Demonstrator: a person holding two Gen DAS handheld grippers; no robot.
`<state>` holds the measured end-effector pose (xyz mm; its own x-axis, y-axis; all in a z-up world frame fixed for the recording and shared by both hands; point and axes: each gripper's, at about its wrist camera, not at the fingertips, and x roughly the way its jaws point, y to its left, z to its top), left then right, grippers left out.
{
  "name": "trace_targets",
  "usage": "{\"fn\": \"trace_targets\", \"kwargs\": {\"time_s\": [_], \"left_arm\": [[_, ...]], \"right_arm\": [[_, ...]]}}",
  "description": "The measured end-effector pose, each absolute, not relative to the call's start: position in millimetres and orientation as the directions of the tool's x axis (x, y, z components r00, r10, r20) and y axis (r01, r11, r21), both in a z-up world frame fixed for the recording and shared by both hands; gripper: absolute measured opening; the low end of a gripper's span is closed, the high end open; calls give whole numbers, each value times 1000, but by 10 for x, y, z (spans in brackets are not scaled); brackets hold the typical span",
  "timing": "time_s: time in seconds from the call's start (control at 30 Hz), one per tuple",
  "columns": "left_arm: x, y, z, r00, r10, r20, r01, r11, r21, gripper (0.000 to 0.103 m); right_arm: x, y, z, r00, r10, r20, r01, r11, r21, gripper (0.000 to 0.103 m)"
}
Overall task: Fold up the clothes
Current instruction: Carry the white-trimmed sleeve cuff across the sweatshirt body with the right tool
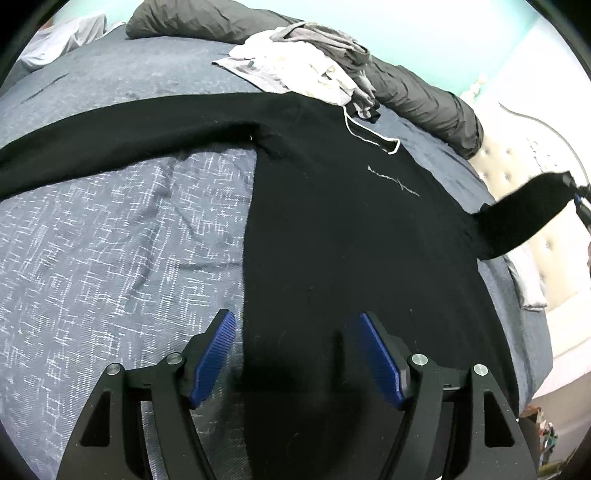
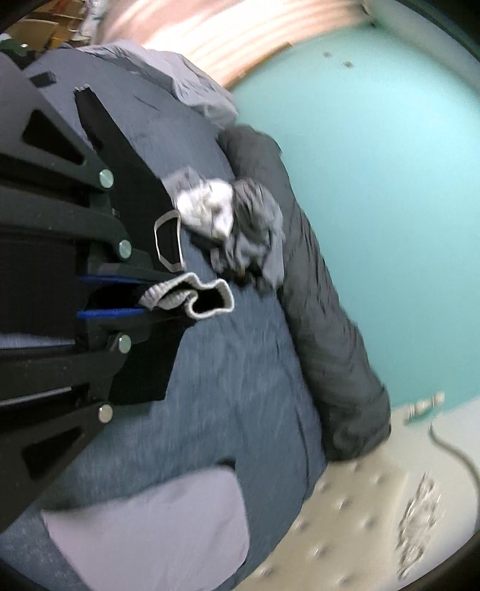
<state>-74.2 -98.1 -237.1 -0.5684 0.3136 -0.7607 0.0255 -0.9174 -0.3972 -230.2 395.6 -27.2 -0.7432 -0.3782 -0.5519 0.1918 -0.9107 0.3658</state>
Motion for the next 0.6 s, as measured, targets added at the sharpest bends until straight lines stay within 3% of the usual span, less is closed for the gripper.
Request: {"fn": "trace_targets", "kwargs": {"time_s": [0.27, 0.6], "left_arm": [[-690, -1086, -2343, -584, 321, -745, 28, -910, -414, 73], [-635, -1150, -2349, -588, 335, -736, 20, -904, -427, 74]], "right_arm": [[-2137, 2801, -143, -649, -519, -556, 371, -854, 364, 9], [-1780, 1630, -865, -473, -604, -642, 486, -786, 381, 9]]}}
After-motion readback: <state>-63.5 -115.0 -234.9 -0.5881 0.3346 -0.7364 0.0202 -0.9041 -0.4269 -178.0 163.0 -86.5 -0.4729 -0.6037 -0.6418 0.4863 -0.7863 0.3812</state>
